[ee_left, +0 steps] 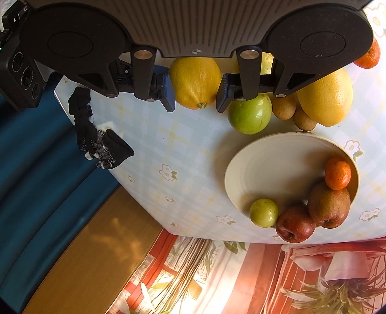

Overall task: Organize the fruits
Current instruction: 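Carry the yellow lemon onto the plate beside the apples and open both tools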

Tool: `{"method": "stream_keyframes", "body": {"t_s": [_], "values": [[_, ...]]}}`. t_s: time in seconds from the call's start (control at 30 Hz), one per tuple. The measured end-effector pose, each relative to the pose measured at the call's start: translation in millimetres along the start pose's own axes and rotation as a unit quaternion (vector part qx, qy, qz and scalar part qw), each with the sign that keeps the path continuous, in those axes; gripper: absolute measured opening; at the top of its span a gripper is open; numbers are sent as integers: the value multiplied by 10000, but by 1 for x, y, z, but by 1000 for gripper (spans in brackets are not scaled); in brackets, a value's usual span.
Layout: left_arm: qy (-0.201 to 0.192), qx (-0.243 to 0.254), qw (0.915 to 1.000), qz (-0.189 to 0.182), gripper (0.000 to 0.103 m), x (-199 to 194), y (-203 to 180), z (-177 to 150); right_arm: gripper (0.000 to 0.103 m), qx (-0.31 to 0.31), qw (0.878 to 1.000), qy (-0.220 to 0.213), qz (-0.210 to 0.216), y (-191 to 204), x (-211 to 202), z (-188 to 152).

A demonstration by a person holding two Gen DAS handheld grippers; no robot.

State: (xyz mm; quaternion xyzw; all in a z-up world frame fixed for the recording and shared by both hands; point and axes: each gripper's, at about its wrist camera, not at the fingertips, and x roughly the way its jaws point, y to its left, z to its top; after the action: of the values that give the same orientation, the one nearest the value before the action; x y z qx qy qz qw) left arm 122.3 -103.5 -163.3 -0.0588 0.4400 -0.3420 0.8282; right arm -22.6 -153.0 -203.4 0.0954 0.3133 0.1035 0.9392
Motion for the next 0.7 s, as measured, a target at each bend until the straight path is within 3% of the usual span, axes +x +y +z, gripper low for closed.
{"method": "stream_keyframes", "body": {"t_s": [0.17, 0.47, 0.7], "values": [[-280, -53, 9996, -93, 39, -13, 0, 12, 44, -143, 9998, -150, -10, 5, -8, 17], [-908, 3, 9958, 99, 40, -35, 10, 67, 44, -526, 9978, -351, 193, 6, 9, 94], [-826, -86, 9958, 374, 39, -22, 43, 101, 44, -525, 9977, -81, 411, -5, 64, 138]]}}
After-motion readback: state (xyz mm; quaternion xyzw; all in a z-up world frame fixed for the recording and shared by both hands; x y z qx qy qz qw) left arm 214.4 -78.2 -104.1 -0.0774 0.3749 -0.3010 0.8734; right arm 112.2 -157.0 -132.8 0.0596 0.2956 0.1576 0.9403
